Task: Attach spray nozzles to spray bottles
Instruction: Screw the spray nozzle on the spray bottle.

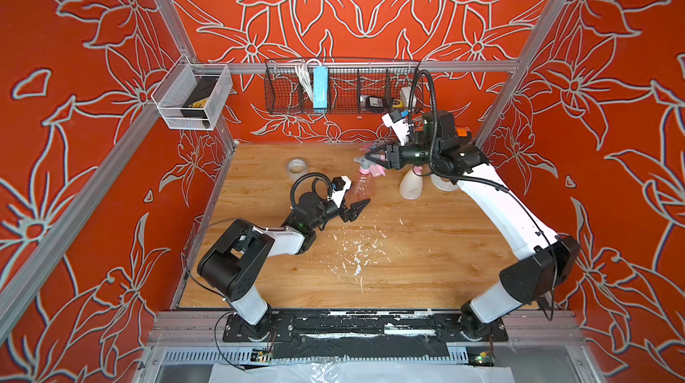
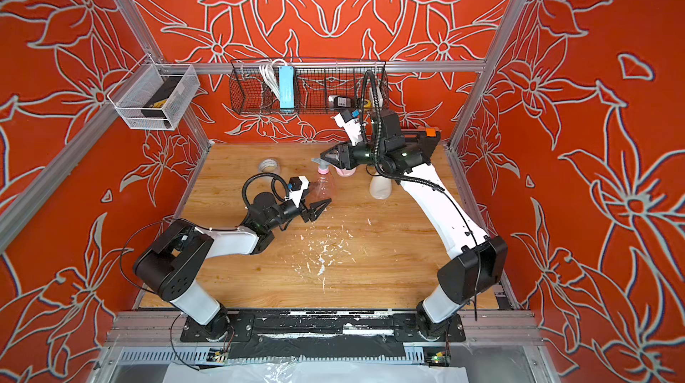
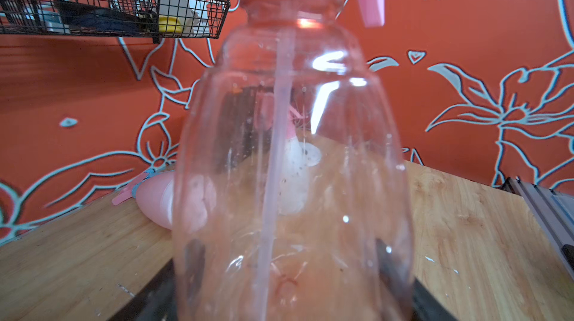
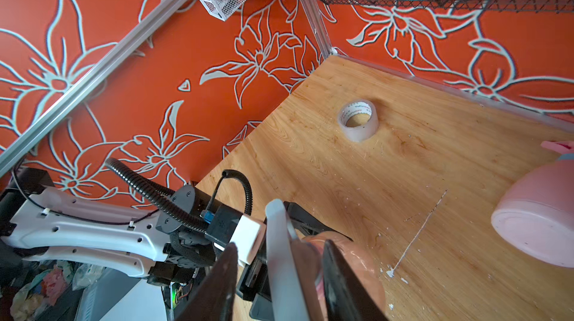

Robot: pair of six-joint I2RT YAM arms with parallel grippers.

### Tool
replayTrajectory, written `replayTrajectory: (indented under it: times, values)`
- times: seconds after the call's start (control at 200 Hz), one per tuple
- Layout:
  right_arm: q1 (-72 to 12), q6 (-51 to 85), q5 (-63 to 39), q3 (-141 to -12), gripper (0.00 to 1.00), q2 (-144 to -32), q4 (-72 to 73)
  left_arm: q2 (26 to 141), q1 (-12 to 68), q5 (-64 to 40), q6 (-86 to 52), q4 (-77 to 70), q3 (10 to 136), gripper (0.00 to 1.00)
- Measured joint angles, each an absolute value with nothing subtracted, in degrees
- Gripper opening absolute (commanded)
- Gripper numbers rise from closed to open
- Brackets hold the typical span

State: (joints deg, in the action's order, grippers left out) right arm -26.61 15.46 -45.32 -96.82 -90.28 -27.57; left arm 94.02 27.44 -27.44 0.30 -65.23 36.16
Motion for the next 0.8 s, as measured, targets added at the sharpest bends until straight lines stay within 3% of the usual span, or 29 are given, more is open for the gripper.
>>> replayTrajectory:
  times: [0.225,0.475,0.641,0.801]
  values:
    - [-28.49,13.76,-41.47,-94.52,0.46,-89.17,-26.98,94.02,27.03,-28.21,-0.84,-65.21,36.32,0.48]
    - [-30.20,10.61,-37.43,-94.52,0.26,-89.12,-28.38,94.02,26.94,-28.47,-1.50,-65.14,37.28,0.48]
    - [-31.27,8.10,-33.19,-95.83,0.19,-89.12,-30.74,94.02,26.92,-28.51,-1.50,-65.08,37.47,0.48]
    - [-32.03,6.42,-29.78,-96.97,0.20,-89.14,-32.82,93.89,26.70,-28.45,-1.32,-64.16,37.89,0.47]
